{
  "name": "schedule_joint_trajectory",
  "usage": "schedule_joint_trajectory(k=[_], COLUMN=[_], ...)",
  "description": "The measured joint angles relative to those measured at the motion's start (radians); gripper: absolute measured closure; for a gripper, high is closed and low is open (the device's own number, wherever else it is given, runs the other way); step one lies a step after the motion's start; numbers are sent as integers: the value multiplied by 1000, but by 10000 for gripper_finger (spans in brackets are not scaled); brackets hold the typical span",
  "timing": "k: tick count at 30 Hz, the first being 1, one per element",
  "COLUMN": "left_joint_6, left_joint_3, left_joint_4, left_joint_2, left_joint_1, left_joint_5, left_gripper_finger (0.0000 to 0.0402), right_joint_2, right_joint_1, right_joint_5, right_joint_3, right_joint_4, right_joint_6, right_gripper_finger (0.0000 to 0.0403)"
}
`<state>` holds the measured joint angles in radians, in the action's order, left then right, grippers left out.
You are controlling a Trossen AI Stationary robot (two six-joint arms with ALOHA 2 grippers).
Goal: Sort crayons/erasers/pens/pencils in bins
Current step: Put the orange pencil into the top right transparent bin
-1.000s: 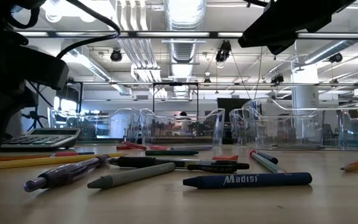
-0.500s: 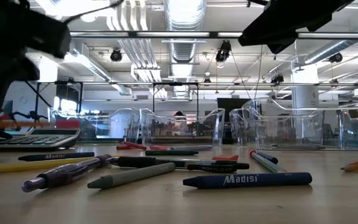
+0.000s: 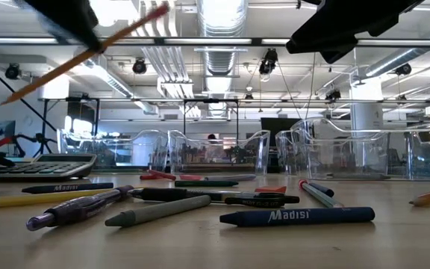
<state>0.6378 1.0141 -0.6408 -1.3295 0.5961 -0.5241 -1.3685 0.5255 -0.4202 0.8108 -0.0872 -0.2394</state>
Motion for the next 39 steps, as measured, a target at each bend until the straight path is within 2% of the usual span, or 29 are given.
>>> schedule_joint_trajectory(k=[5,10,20,31,35,39], left_joint_6=[-217,-308,-335,-346,-415,-439], left_joint_3=[-99,-164,-170,-170,-166,-122], left_joint_4=[351,527,581,580,561,422], left_joint_2=[59,110,132,138,185,261], left_joint_1=[-1,-13,-14,-25,-68,-165], left_joint_5=[-81,-89,-192,-220,-220,-218], left_gripper_finger=[393,393,393,393,393,393], right_joint_2=[0,0,0,0,0,0], right_joint_1=[0,0,-1,0,0,0], right_joint_5=[-1,-1,-3,-8,-10,-11], right_joint_3=[-2,-4,-6,-8,-8,-8], right_joint_4=[0,0,0,1,0,0], right_joint_6=[12,15,16,31,34,37], right_gripper_finger=[330,330,330,330,330,330])
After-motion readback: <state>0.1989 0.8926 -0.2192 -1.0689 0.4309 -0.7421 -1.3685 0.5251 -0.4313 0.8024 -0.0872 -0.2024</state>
